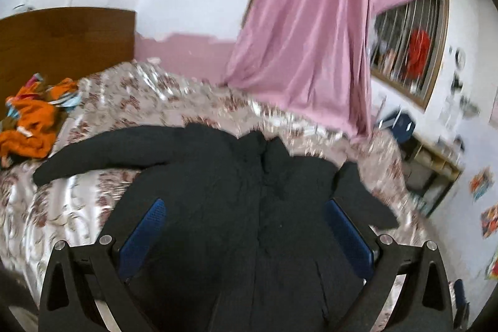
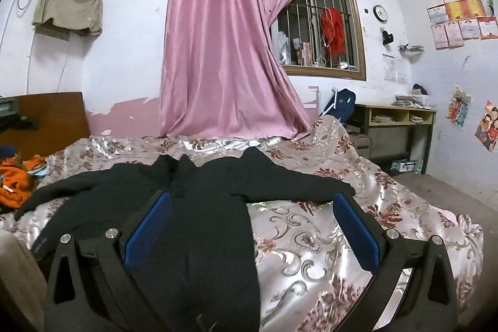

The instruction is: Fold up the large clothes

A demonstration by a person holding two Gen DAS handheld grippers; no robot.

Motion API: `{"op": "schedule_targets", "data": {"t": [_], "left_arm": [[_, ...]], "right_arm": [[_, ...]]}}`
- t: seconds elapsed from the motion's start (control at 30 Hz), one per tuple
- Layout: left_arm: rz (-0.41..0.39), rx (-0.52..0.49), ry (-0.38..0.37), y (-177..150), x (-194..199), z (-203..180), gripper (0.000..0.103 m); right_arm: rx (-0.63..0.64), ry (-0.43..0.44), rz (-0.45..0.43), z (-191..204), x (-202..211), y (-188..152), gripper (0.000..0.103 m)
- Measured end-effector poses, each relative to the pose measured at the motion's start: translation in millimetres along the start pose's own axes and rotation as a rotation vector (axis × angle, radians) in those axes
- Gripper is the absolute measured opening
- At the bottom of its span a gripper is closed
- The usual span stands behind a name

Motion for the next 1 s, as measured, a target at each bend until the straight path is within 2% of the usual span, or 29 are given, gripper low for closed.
{"op": "schedule_targets", "data": {"t": [0.13,0.27,0.47,0.57,0.6,0.63,0.67,0.73,0.87,0.9,1.0], "left_arm": [[0.126,-0.042,-0.004,6.6,-84.8,-20.8,0.103],[0.165,-0.031,-0.014,3.4,-148.5,-36.8,0.103],[0.231,-0.001,-0.188,-4.4,-237.4,-83.4,0.103],[0.228,-0.067,-0.219,-17.7,-267.7,-104.7,0.103],[0.245,-0.082,-0.228,-25.2,-278.2,-110.8,0.103],[0.302,-0.091,-0.234,-37.4,-293.7,-115.6,0.103],[0.356,-0.084,-0.229,-45.1,-305.2,-116.9,0.103],[0.443,-0.06,-0.232,-59.7,-323.6,-118.4,0.103],[0.496,-0.057,-0.219,-80.3,-348.2,-115.7,0.103],[0.506,-0.057,-0.24,-85.5,-352.7,-115.1,0.103],[0.509,-0.024,-0.267,-94.2,-358.1,-112.3,0.103]], "right_arm": [[-0.034,0.042,0.089,-8.1,-52.2,-6.1,0.102],[-0.07,0.056,0.192,-23.0,-109.8,-24.4,0.102],[-0.133,0.035,0.338,-46.3,-198.2,-55.0,0.102],[-0.065,0.034,0.431,-51.6,-238.0,-79.1,0.102],[-0.051,0.029,0.442,-55.9,-247.9,-83.0,0.102],[-0.054,0.027,0.454,-60.7,-257.3,-88.1,0.102],[-0.079,0.037,0.469,-66.5,-264.6,-90.5,0.102],[-0.216,0.088,0.515,-86.4,-289.5,-98.6,0.102],[-0.364,0.026,0.528,-125.2,-339.5,-107.1,0.102],[-0.386,0.018,0.527,-132.2,-347.6,-108.2,0.102],[-0.559,0.025,0.535,-159.9,-387.1,-111.9,0.102]]}}
Point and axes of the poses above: each gripper's, at about its wrist camera, not at the fingertips, and x roughly against the way its jaws point, z to its left, y to its top, the point moved 4 cm from there along -x, roughly the way its jaws point, and after that the axes turned 2 degrees about x, right-handed, at the moved point
